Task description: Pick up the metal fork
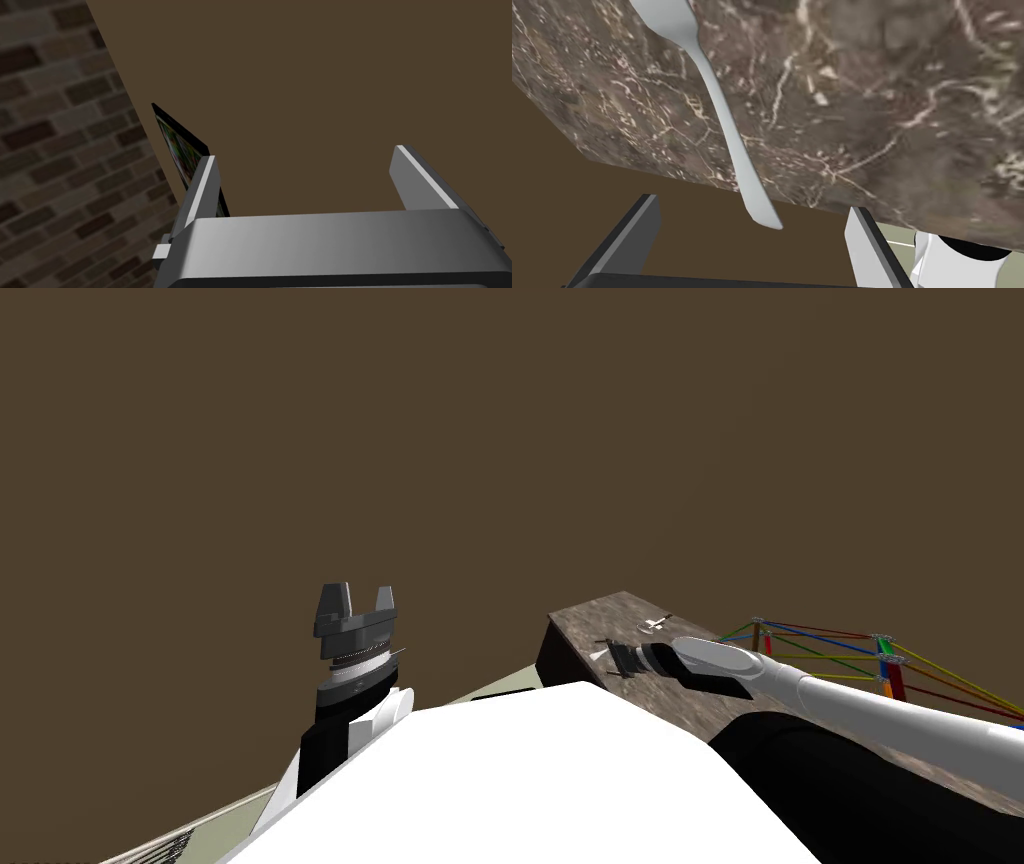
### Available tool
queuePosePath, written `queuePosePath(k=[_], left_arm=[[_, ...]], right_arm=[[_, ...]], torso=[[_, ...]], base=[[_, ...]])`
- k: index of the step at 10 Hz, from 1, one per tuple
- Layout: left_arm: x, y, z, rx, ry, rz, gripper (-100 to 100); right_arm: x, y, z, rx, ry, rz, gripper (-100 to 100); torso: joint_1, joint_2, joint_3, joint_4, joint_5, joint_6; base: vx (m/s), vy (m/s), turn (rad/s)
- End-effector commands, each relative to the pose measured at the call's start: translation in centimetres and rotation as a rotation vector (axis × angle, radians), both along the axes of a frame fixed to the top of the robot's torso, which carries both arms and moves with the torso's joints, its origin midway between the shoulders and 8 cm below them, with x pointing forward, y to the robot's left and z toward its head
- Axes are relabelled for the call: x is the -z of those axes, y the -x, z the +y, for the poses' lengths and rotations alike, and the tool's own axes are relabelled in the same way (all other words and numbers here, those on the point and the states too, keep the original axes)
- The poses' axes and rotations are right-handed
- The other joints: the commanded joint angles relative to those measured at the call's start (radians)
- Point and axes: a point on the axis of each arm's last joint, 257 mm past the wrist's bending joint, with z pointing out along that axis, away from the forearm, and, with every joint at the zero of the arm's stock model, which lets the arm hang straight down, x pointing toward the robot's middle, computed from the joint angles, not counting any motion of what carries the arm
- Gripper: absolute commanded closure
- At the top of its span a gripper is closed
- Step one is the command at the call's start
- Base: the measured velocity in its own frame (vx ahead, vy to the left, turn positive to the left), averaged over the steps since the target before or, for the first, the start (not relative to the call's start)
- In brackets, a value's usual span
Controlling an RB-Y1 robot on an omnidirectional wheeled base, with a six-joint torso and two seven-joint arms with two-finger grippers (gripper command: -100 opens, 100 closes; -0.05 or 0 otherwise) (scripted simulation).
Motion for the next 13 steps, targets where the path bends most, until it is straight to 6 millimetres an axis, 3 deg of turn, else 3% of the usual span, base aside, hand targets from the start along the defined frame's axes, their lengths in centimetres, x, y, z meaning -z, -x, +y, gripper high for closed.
queuePosePath(k=[1, 4, 6, 7, 8, 10, 11, 12, 13], left_arm=[[0.0, 0.0, 0.0, 0.000, 0.000, 0.000, 0], [0.0, 0.0, 0.0, 0.000, 0.000, 0.000, 0], [0.0, 0.0, 0.0, 0.000, 0.000, 0.000, 0], [0.0, 0.0, 0.0, 0.000, 0.000, 0.000, 0], [0.0, 0.0, 0.0, 0.000, 0.000, 0.000, 0], [0.0, 0.0, 0.0, 0.000, 0.000, 0.000, 0], [0.0, 0.0, 0.0, 0.000, 0.000, 0.000, 0], [0.0, 0.0, 0.0, 0.000, 0.000, 0.000, 0], [0.0, 0.0, 0.0, 0.000, 0.000, 0.000, 0]], right_arm=[[0.1, 0.3, -1.2, -0.053, 0.063, 0.015, -100], [0.1, 1.0, -3.1, -0.145, 0.163, 0.047, -100], [0.0, 1.0, -3.1, -0.148, 0.166, 0.048, -100], [0.0, 1.0, -3.2, -0.152, 0.169, 0.049, 0], [1.1, 2.1, -3.4, -0.135, 0.168, 0.050, -100], [2.3, 3.1, -3.6, -0.120, 0.168, 0.051, -100], [1.9, 2.7, -3.5, -0.125, 0.167, 0.052, -100], [1.9, 2.8, -3.5, -0.125, 0.168, 0.052, 100], [1.9, 2.8, -3.5, -0.125, 0.168, 0.052, 100]], torso=[[0.000, 0.000, 0.000, 0.000, 0.000, 0.000], [0.001, 0.000, 0.000, 0.000, 0.000, 0.000], [0.001, 0.000, 0.000, 0.000, 0.000, 0.000], [0.002, 0.000, 0.000, 0.000, 0.000, 0.001], [0.003, 0.001, 0.000, 0.000, 0.000, 0.001], [0.004, -0.002, -0.001, 0.000, 0.001, 0.000], [0.004, -0.002, -0.001, 0.000, 0.001, 0.001], [0.004, -0.001, -0.001, 0.000, 0.000, 0.000], [0.003, 0.000, 0.000, 0.000, 0.000, 0.000]], base=[[0.004, -0.042, 0.117], [0.002, -0.036, 0.110], [0.007, -0.022, 0.051], [0.000, 0.000, 0.000], [0.027, 0.009, 0.125], [0.048, 0.015, 0.091], [0.023, 0.005, 0.005], [0.000, 0.000, 0.000], [0.000, 0.000, 0.000]])
